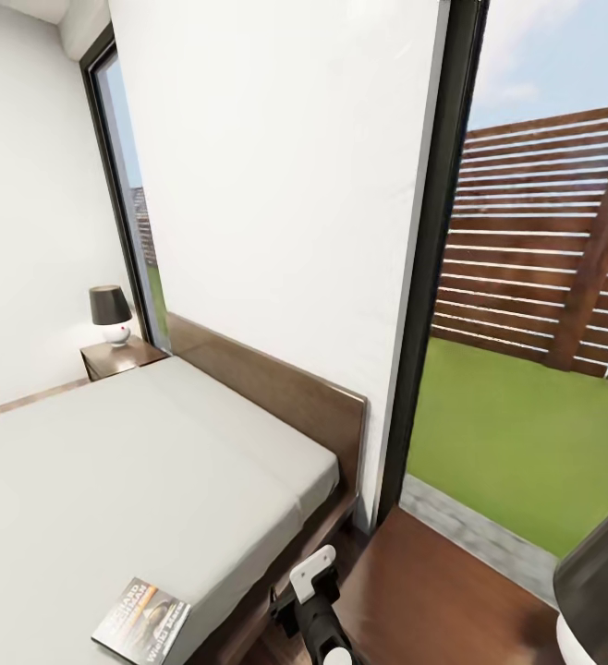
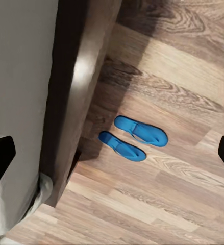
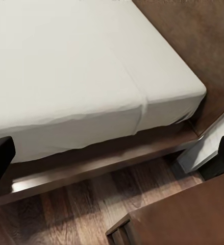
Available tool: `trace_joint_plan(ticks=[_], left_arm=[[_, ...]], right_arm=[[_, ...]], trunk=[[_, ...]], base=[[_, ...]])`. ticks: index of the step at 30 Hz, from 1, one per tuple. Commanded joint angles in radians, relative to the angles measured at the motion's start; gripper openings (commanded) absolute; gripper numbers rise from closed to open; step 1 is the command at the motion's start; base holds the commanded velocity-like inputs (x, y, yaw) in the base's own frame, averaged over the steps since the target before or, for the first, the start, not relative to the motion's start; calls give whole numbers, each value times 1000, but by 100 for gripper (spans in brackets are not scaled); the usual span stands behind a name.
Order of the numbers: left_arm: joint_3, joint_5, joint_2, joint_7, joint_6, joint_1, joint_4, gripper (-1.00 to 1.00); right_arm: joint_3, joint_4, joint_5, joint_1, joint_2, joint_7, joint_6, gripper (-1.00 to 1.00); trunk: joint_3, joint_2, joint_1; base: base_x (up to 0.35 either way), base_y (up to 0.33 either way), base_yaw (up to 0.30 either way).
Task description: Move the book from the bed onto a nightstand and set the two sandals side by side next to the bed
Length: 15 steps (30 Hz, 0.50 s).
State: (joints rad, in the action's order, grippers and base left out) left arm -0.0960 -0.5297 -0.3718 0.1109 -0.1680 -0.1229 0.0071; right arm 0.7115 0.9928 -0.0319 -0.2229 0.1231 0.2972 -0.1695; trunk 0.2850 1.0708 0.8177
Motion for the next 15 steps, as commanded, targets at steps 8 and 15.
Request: trace_joint_plan(ticks=[8, 15], left_arm=[[-9, 25, 47, -25, 95, 49, 3, 100], [-10, 138, 69, -28, 177, 75, 3, 100]], right_arm=[[3, 1, -3, -1, 0, 7, -8, 100], [2, 1, 1, -1, -1, 6, -6, 100]], trunk=[[-24, -55, -31], [-46, -104, -58]], base=[[0, 0, 0], [0, 0, 0]])
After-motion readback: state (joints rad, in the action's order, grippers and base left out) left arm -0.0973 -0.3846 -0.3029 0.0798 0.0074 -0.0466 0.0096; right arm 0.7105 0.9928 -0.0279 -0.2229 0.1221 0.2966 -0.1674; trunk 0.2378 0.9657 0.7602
